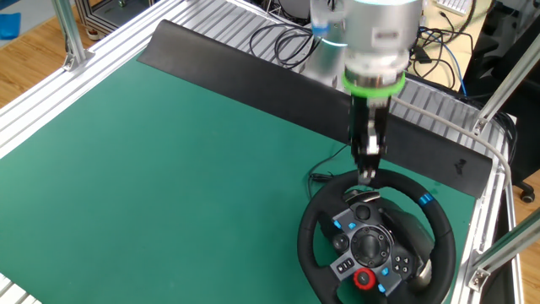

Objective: Rotate the steering wheel 90 degrees counterclockwise

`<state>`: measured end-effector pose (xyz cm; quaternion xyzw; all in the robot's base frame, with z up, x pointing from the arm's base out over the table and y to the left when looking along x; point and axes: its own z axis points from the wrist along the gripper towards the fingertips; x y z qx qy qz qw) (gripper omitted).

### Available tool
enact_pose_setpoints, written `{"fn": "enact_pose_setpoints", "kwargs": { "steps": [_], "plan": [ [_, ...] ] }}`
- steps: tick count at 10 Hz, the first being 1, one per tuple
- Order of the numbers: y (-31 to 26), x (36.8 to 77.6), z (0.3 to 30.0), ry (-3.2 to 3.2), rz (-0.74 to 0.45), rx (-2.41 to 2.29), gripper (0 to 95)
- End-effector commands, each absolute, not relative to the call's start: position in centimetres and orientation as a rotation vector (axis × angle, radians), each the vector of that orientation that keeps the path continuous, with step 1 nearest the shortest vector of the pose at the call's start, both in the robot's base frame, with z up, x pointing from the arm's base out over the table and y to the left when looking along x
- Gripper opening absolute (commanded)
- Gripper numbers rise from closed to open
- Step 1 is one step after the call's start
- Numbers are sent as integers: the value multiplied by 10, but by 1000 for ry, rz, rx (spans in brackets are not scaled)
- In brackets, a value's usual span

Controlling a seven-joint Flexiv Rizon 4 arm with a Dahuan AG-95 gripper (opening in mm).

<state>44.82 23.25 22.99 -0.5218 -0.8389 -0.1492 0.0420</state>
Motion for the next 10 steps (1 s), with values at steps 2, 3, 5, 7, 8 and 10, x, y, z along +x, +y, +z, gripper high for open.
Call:
{"fn": "enact_pose_setpoints", "kwargs": {
  "steps": [2, 3, 5, 7, 8, 10],
  "plan": [
    [252, 441, 236, -2515, -455, -1666, 380],
    [256, 438, 240, -2501, -460, -1681, 380],
    [254, 437, 244, -2473, -480, -1691, 380],
    [253, 439, 243, -2459, -501, -1688, 380],
    [253, 439, 242, -2453, -507, -1689, 380],
    [256, 437, 241, -2399, -540, -1726, 380]
  ]
}}
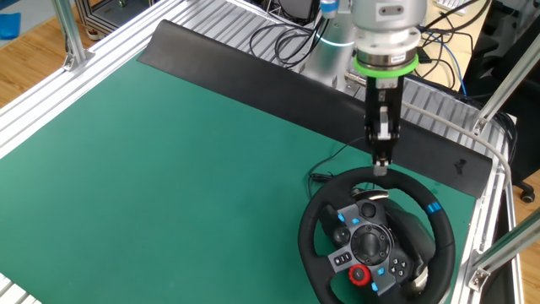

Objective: Rotate the steering wheel 90 degrees counterclockwise

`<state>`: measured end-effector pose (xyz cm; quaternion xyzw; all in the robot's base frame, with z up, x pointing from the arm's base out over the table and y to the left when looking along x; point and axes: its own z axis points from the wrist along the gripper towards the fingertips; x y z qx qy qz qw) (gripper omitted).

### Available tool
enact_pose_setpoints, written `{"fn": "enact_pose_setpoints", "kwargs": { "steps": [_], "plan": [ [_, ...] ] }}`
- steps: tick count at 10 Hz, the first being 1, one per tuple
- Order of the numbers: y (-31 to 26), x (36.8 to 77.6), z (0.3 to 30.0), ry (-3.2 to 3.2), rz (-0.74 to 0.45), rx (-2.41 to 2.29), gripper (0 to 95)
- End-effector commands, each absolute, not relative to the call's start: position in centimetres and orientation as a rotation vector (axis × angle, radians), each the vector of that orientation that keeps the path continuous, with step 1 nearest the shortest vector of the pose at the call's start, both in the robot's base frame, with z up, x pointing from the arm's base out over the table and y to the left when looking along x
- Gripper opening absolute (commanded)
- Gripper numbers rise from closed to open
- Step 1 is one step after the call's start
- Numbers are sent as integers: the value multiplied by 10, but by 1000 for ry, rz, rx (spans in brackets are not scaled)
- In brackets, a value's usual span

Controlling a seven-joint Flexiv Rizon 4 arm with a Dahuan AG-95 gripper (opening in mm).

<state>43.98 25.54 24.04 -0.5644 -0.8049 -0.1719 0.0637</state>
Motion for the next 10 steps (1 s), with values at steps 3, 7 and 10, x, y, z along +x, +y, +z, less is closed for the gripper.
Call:
{"fn": "enact_pose_setpoints", "kwargs": {
  "steps": [3, 7, 10],
  "plan": [
    [257, 436, 243, -2337, -586, -1766, 570],
    [259, 436, 242, -2297, -627, -1808, 570],
    [262, 438, 233, -2255, -673, -1902, 380]
  ]
}}
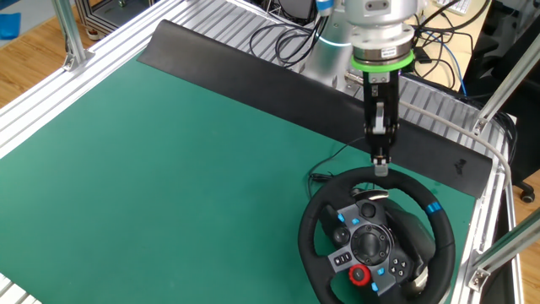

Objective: Rotate the steering wheel 90 degrees counterclockwise

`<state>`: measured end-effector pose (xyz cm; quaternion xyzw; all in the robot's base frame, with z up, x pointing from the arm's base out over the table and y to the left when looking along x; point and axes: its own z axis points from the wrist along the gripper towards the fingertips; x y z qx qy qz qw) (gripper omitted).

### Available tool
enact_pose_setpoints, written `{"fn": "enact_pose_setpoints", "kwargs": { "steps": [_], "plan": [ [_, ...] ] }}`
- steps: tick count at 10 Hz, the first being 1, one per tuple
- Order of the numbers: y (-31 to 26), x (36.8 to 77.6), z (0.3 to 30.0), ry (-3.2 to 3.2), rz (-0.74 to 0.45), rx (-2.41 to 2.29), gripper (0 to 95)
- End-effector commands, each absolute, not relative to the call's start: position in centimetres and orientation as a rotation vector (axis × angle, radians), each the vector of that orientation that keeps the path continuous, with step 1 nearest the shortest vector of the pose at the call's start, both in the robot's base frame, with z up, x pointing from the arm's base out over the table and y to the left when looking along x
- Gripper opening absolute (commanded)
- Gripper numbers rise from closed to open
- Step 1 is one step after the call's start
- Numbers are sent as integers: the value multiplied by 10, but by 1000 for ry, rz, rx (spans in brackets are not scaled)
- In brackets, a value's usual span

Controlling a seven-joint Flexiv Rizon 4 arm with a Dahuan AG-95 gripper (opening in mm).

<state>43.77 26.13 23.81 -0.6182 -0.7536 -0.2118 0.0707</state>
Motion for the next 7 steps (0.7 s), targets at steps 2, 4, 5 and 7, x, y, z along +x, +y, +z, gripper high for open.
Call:
{"fn": "enact_pose_setpoints", "kwargs": {
  "steps": [2, 4, 5, 7],
  "plan": [
    [261, 440, 234, -2224, -744, -1969, 380],
    [259, 444, 231, -2275, -733, -1938, 190],
    [258, 446, 227, -2335, -713, -1905, 0],
    [256, 448, 223, -2438, -672, -1843, 0]
  ]
}}
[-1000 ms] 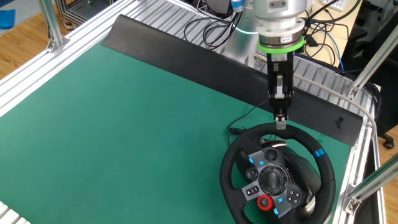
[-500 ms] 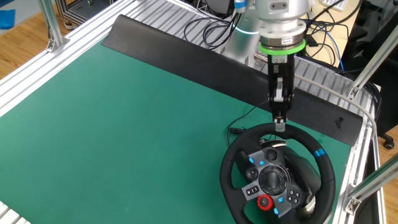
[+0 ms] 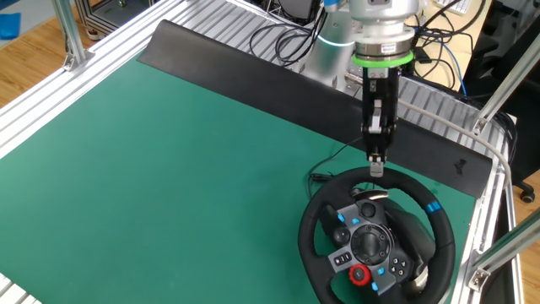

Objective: Rotate the steering wheel 90 degrees counterclockwise

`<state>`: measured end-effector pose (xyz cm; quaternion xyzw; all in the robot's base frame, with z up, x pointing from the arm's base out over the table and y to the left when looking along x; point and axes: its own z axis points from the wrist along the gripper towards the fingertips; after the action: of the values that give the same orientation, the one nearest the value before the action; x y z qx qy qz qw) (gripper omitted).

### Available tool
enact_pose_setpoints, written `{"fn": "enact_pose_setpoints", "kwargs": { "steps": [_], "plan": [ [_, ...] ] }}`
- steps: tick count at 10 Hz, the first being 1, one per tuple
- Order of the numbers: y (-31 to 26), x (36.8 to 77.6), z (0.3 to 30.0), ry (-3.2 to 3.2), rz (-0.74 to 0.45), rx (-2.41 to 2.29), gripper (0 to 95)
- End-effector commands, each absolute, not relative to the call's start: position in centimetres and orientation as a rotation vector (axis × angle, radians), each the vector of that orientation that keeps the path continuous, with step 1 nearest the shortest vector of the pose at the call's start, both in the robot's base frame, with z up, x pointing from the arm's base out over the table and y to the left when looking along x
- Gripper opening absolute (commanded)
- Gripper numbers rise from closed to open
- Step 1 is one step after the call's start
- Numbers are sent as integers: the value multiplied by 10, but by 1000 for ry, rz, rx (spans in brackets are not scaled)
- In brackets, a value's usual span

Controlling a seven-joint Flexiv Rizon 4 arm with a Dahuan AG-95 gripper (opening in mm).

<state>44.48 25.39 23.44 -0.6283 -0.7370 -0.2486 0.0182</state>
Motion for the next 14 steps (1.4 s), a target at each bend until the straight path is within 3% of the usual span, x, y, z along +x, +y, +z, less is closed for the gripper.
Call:
{"fn": "enact_pose_setpoints", "kwargs": {
  "steps": [1, 14],
  "plan": [
    [255, 449, 223, -2453, -673, -1827, 0],
    [244, 453, 220, -2772, -514, -1549, 0]
  ]
}}
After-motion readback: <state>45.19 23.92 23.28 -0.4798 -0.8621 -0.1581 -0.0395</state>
